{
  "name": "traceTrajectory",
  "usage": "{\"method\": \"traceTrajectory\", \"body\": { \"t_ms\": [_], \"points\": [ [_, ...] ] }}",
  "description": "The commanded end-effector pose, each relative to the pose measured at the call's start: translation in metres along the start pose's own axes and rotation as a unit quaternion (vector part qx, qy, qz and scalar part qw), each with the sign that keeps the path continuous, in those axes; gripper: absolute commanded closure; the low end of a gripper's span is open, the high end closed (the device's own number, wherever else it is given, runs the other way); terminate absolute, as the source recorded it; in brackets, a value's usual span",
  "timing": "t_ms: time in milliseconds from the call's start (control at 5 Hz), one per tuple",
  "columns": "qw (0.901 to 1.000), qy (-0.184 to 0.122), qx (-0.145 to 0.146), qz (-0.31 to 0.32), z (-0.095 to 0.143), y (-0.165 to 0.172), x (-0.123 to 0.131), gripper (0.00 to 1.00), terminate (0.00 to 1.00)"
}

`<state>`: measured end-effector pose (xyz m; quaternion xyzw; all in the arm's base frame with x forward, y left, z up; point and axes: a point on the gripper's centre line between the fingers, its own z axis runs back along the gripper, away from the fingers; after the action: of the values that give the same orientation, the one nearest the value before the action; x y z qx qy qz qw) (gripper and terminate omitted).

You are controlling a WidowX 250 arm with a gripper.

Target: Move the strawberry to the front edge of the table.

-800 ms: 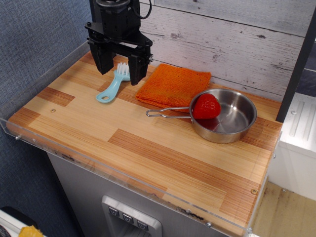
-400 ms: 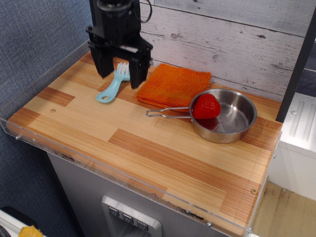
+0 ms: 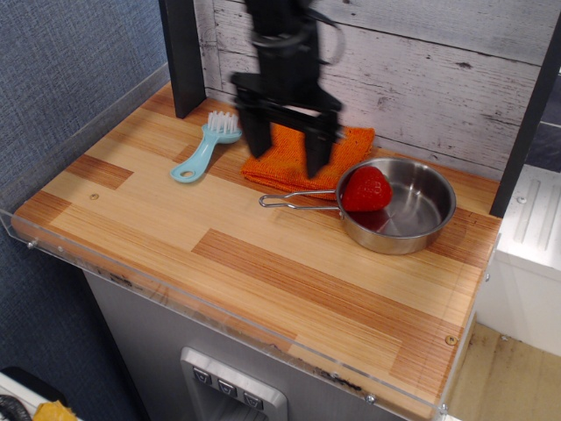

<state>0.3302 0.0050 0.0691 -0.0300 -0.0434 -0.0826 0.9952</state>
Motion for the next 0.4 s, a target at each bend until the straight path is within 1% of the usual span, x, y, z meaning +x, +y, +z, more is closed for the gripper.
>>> {"method": "traceTrajectory", "body": {
  "t_ms": [0,200],
  "points": [
    [0.9974,-0.025,-0.014,-0.067,0.0015,-0.041,0.0298,0.0,0.0],
    [0.9968,-0.019,-0.016,-0.076,-0.0072,-0.0506,0.0382,0.0,0.0]
  ]
}}
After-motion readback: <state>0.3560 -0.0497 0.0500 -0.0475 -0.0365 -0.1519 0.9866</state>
